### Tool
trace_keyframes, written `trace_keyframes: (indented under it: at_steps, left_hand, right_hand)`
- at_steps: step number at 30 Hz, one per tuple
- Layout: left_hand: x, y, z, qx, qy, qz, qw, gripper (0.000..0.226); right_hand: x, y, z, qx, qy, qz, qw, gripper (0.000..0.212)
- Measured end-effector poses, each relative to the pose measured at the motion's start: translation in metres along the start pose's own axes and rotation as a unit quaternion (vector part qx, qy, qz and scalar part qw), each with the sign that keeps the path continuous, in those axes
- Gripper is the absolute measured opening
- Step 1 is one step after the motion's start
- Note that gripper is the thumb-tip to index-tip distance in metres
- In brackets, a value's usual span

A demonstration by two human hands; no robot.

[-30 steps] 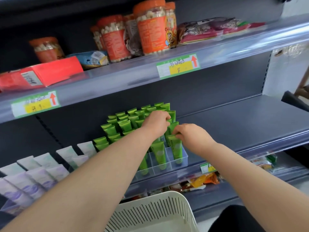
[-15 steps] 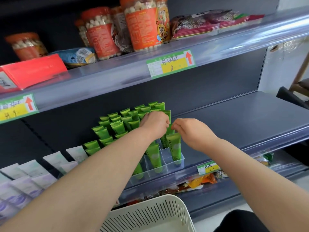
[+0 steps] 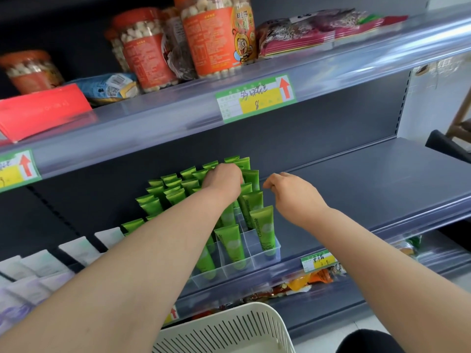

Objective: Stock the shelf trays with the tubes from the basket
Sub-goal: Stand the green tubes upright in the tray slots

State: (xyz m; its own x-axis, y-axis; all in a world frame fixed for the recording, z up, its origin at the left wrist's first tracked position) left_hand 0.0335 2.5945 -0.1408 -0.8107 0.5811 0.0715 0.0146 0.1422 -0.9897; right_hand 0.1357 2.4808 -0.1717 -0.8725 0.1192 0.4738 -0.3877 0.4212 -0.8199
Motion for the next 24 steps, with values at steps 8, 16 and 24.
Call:
trace_keyframes:
  at_steps: [8,16,24]
  left_hand:
    - [-0.010,0.003,-0.010,-0.029,-0.003,0.045,0.999,0.017]
    - [0.000,-0.005,0.000,-0.020,0.023,0.106,0.994,0.018]
    - [0.041,-0.022,0.021,-0.043,0.045,0.140,0.988,0.013]
  right_hand:
    - [-0.005,0.002,-0.006,0.008,-0.013,0.001,1.000,0.036]
    - [0.017,-0.010,-0.004,-0.027,-0.062,0.076,0.995,0.031]
    - [0.066,-0.006,0.010,-0.011,-0.157,0.066,0.985,0.026]
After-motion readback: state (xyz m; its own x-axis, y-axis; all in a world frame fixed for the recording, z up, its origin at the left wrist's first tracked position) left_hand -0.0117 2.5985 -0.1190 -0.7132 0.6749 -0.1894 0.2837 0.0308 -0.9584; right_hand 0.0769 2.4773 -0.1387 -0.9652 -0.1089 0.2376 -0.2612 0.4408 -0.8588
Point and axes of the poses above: each hand's wrist, its own z-axis away from the middle knuckle, its own y-axis out of the palm, x = y × z, the point moved 5 cm from there along -z, towards the middle knuckle, and after that the axes turned 5 degrees about -z, right-handed, at the moved point
